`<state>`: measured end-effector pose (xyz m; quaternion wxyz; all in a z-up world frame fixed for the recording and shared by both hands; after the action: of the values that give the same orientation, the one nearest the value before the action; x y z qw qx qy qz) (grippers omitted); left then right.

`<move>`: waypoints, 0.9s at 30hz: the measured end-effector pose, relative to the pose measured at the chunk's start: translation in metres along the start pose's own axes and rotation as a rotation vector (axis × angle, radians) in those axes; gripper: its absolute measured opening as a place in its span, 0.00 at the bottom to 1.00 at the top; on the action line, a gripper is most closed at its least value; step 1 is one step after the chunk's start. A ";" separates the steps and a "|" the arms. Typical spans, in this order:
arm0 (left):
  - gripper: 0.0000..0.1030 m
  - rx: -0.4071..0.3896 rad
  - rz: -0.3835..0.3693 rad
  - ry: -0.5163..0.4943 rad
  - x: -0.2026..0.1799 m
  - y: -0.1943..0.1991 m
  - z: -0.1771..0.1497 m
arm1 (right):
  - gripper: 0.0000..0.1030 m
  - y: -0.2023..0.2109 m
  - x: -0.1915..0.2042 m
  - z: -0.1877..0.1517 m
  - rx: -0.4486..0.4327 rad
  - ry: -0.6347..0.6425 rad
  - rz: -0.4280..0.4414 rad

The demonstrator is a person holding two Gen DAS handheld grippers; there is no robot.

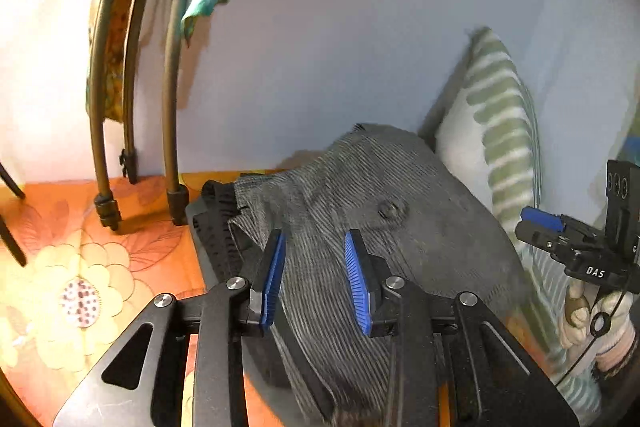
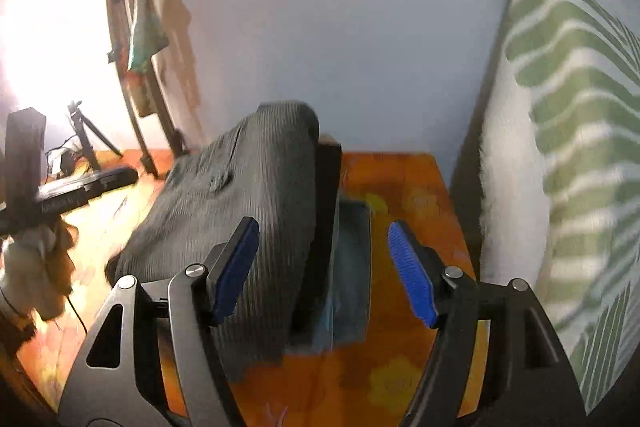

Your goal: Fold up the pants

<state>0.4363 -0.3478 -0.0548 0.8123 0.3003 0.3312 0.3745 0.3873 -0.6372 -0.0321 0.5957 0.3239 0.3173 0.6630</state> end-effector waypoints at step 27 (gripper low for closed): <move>0.28 0.134 0.016 0.005 -0.002 0.074 -0.103 | 0.52 -0.048 0.055 -0.010 0.078 0.044 -0.087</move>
<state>0.3264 -0.2850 -0.0615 0.7865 0.3557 0.3550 0.3589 0.4025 -0.5788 -0.0742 0.6037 0.3182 0.3698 0.6305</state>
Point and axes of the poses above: each gripper's, at about its wrist camera, not at the fingertips, and y roughly against the way its jaws point, x to its left, z to its top, the point moved 8 cm from there along -y, roughly the way its jaws point, and after that the axes turned 15 degrees about x, right-handed, at the moved point
